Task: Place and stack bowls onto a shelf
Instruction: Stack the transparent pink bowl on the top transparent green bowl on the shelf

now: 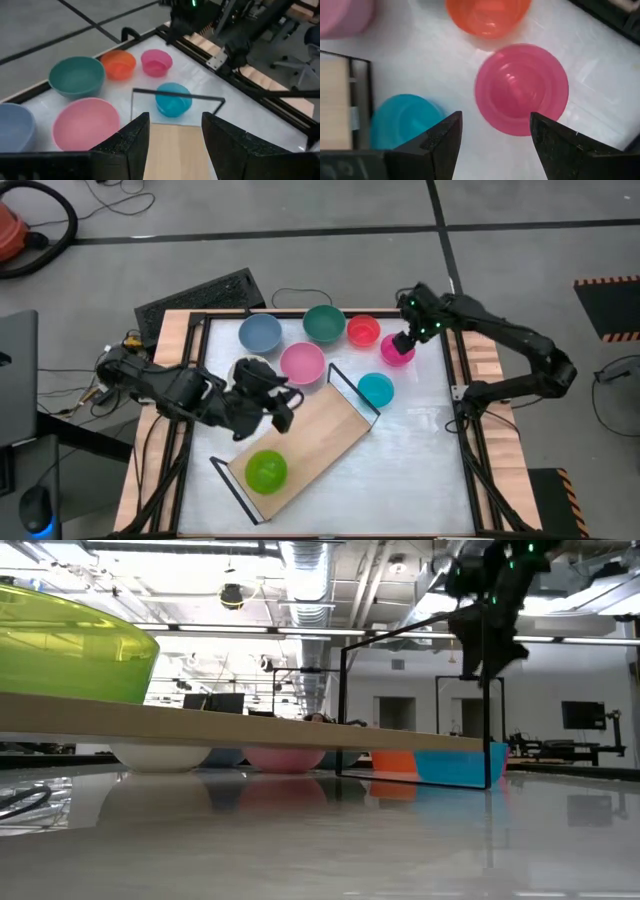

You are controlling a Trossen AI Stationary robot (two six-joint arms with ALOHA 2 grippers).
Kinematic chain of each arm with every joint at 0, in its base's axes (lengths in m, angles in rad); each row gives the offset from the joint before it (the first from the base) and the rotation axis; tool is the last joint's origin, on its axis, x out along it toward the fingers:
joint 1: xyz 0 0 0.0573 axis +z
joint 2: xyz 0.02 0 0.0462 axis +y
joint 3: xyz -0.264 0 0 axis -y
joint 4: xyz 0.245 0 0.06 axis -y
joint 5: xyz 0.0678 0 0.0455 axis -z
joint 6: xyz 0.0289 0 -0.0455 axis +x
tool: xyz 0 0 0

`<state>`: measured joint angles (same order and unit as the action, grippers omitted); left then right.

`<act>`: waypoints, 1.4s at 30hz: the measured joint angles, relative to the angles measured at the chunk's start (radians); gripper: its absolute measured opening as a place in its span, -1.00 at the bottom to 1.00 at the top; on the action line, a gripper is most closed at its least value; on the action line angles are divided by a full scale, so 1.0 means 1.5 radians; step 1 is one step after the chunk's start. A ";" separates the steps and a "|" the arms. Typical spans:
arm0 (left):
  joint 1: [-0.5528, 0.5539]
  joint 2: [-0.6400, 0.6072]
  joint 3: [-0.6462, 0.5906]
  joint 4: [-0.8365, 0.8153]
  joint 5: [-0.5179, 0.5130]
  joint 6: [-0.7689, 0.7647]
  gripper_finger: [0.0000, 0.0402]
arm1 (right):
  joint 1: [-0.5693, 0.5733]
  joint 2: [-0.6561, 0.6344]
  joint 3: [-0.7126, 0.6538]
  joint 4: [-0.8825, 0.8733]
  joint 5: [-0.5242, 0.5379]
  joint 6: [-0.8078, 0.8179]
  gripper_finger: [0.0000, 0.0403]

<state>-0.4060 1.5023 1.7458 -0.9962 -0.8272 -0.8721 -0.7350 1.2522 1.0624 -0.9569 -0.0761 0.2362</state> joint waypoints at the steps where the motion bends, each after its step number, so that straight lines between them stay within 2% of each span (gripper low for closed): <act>1: 0.006 -0.004 0.000 0.000 0.000 0.005 -0.18 | -0.003 0.000 -0.020 0.020 0.000 0.000 0.29; 7: 0.046 -0.011 0.000 -0.008 0.003 0.021 -0.18 | -0.030 0.021 -0.109 0.106 -0.001 -0.011 0.29; 11: 0.081 -0.012 0.000 -0.013 0.033 0.028 -0.18 | -0.030 0.051 -0.138 0.140 -0.003 -0.042 0.29; 17: 0.123 -0.019 0.000 -0.012 0.069 0.079 -0.18 | -0.003 0.099 -0.148 0.167 -0.072 -0.075 0.29; 25: 0.161 -0.056 0.000 -0.011 0.110 0.183 -0.18 | 0.042 0.107 -0.131 0.209 -0.072 -0.053 0.29; 28: 0.170 -0.073 0.000 -0.012 0.130 0.217 -0.18 | 0.055 0.107 -0.124 0.209 -0.043 -0.061 0.29; 36: 0.176 -0.103 0.000 -0.026 0.131 0.258 -0.18 | 0.082 0.107 -0.125 0.160 0.052 -0.093 0.29; 42: 0.176 -0.103 0.000 -0.035 0.131 0.264 -0.18 | 0.089 0.107 -0.130 0.161 0.053 -0.088 0.29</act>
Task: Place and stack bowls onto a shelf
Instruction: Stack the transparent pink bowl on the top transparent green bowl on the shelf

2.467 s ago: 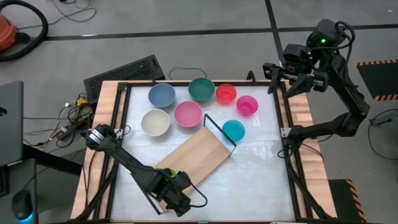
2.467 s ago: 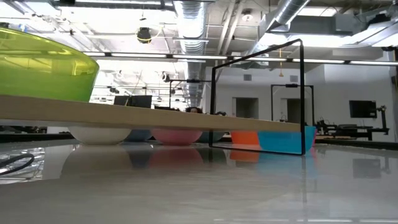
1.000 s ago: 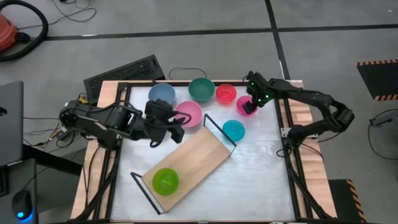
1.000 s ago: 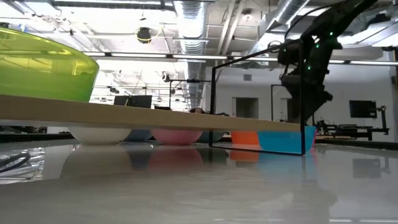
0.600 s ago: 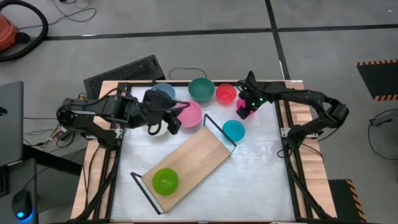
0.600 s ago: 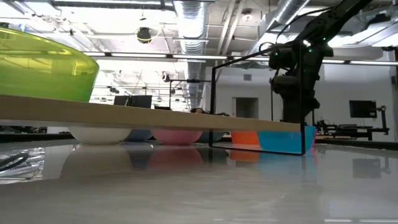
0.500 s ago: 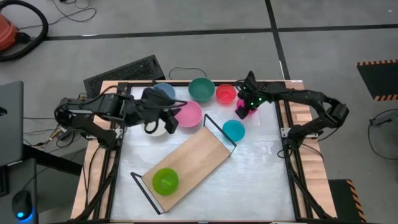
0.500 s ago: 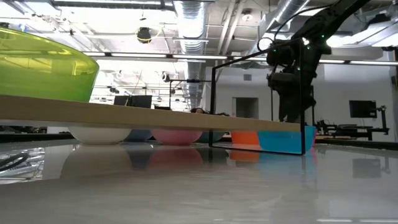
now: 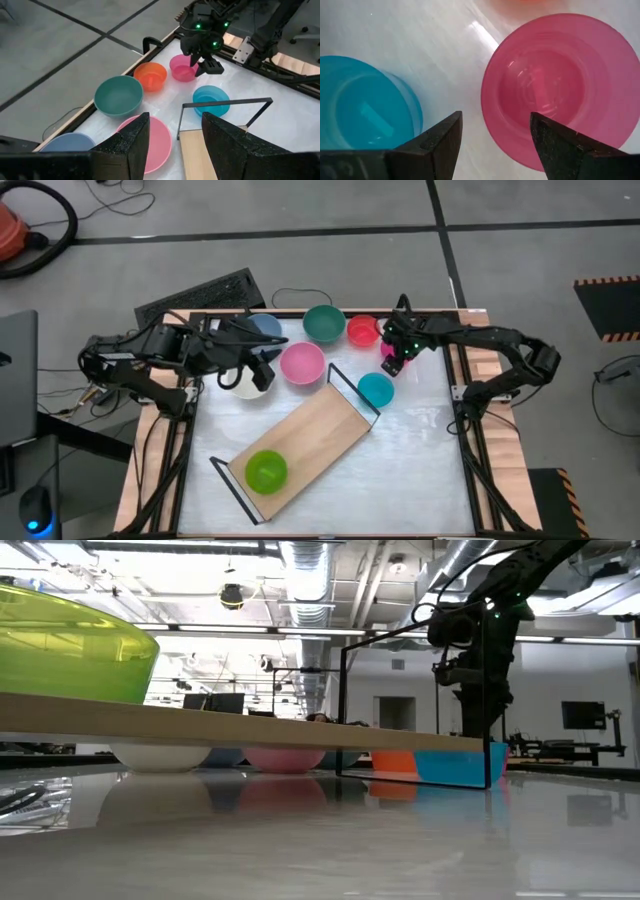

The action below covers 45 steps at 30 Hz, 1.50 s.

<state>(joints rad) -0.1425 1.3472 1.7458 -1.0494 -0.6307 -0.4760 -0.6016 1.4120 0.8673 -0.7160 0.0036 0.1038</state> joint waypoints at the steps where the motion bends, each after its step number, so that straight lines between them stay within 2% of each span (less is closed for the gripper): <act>1: 0.000 0.000 0.000 -0.002 0.000 0.001 -0.18 | 0.001 0.000 -0.008 0.008 0.000 0.000 0.29; 7: 0.000 0.000 0.000 -0.006 0.000 0.001 -0.18 | 0.003 0.000 -0.047 0.020 0.003 -0.010 0.29; 9: 0.000 0.000 0.000 -0.006 0.000 0.000 -0.18 | 0.002 0.000 -0.052 0.012 0.024 -0.018 0.29; 13: 0.000 0.000 0.000 -0.006 0.004 0.000 -0.18 | 0.005 0.000 -0.067 0.008 0.035 -0.078 0.17; 18: 0.000 0.000 0.000 -0.005 0.016 -0.002 -0.18 | 0.008 0.000 -0.075 0.010 0.035 -0.104 -0.20; 22: 0.000 0.001 0.000 -0.005 0.016 0.011 -0.18 | 0.007 0.000 -0.075 0.014 0.035 -0.077 -0.78; 23: 0.000 0.001 0.000 -0.005 0.016 0.015 -0.18 | 0.007 -0.001 -0.074 0.014 0.036 -0.073 -0.87; 30: 0.000 0.001 0.000 -0.005 0.016 0.018 -0.18 | 0.008 -0.003 -0.054 -0.003 0.032 -0.065 -0.88; 38: 0.000 0.001 0.000 -0.004 0.016 0.033 -0.18 | 0.000 -0.066 0.064 -0.011 -0.030 -0.064 -0.88; 42: 0.000 0.001 0.000 0.015 0.034 0.058 -0.18 | -0.012 -0.107 0.155 0.007 -0.122 -0.050 -0.88; 45: 0.000 0.001 0.000 0.049 0.057 0.083 -0.18 | -0.012 -0.141 0.219 0.070 -0.253 -0.026 -0.88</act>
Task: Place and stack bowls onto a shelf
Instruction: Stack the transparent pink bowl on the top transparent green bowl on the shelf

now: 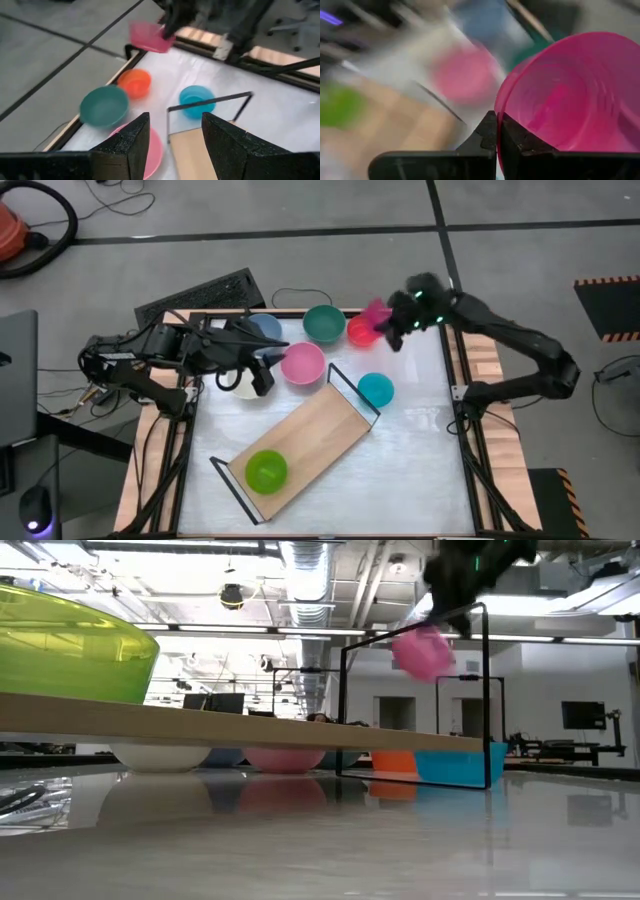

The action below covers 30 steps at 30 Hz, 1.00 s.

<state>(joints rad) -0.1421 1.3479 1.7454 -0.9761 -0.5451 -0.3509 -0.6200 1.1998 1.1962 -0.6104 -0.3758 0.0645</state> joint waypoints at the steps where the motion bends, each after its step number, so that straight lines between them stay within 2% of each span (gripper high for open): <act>1: 0.000 0.000 0.000 0.016 0.006 0.009 -0.18 | 0.002 -0.011 0.017 0.036 -0.055 0.014 -0.88; 6: 0.008 0.000 0.000 0.102 0.064 0.064 -0.18 | 0.034 -0.056 0.069 0.282 -0.316 0.106 -0.88; 8: 0.019 0.000 0.000 0.142 0.114 0.083 -0.18 | 0.062 -0.070 0.077 0.390 -0.384 0.147 -0.88; 10: 0.033 0.000 0.000 0.195 0.172 0.107 -0.18 | 0.098 -0.076 0.082 0.496 -0.422 0.185 -0.88; 15: 0.073 0.009 0.000 0.349 0.335 0.155 -0.18 | 0.212 -0.075 0.082 0.706 -0.449 0.223 -0.88; 20: 0.116 0.033 0.000 0.516 0.514 0.133 -0.18 | 0.305 -0.047 0.082 0.845 -0.447 0.251 -0.88; 25: 0.155 0.082 0.000 0.677 0.665 0.039 -0.18 | 0.372 -0.008 0.092 0.890 -0.447 0.272 -0.88; 30: 0.181 0.138 0.000 0.801 0.770 -0.092 -0.18 | 0.419 0.030 0.122 0.890 -0.466 0.279 -0.88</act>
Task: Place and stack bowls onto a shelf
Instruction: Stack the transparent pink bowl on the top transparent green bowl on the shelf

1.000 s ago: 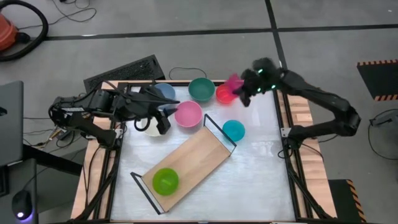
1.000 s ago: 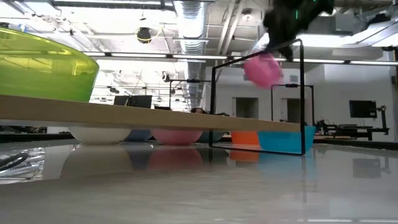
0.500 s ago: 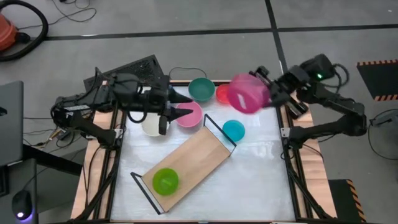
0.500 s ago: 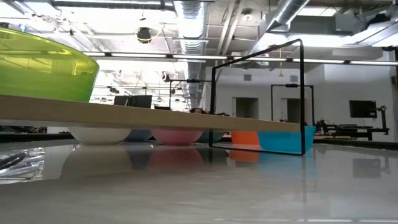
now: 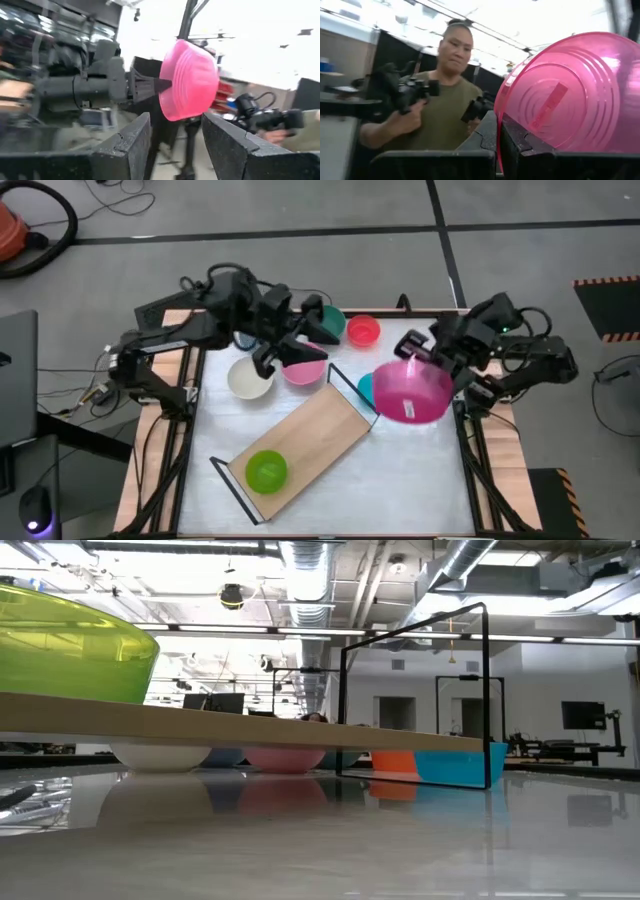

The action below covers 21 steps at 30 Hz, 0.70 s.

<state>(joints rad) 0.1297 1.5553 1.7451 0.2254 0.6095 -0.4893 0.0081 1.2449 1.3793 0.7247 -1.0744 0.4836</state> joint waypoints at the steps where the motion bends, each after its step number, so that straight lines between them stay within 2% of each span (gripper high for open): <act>1: 0.002 0.012 0.000 0.026 0.013 -0.025 -0.18 | 0.007 0.008 0.009 0.000 -0.004 0.005 -0.88; 8: 0.004 0.080 0.000 0.207 0.084 -0.130 -0.18 | 0.031 0.036 0.059 -0.002 -0.019 0.014 -0.88; 13: 0.004 0.116 0.000 0.331 0.096 -0.199 -0.18 | 0.027 0.036 0.060 -0.004 -0.020 0.005 -0.88; 16: 0.004 0.132 0.000 0.370 0.098 -0.229 -0.18 | 0.023 0.037 0.060 -0.006 -0.020 0.004 -0.88; 21: 0.004 0.133 0.000 0.367 0.107 -0.208 -0.18 | 0.023 0.069 0.061 0.008 -0.019 -0.002 -0.88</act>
<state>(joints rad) 0.1356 1.7554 1.7451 0.7758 0.7704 -0.8019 0.0425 1.3479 1.4704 0.7369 -1.1023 0.4812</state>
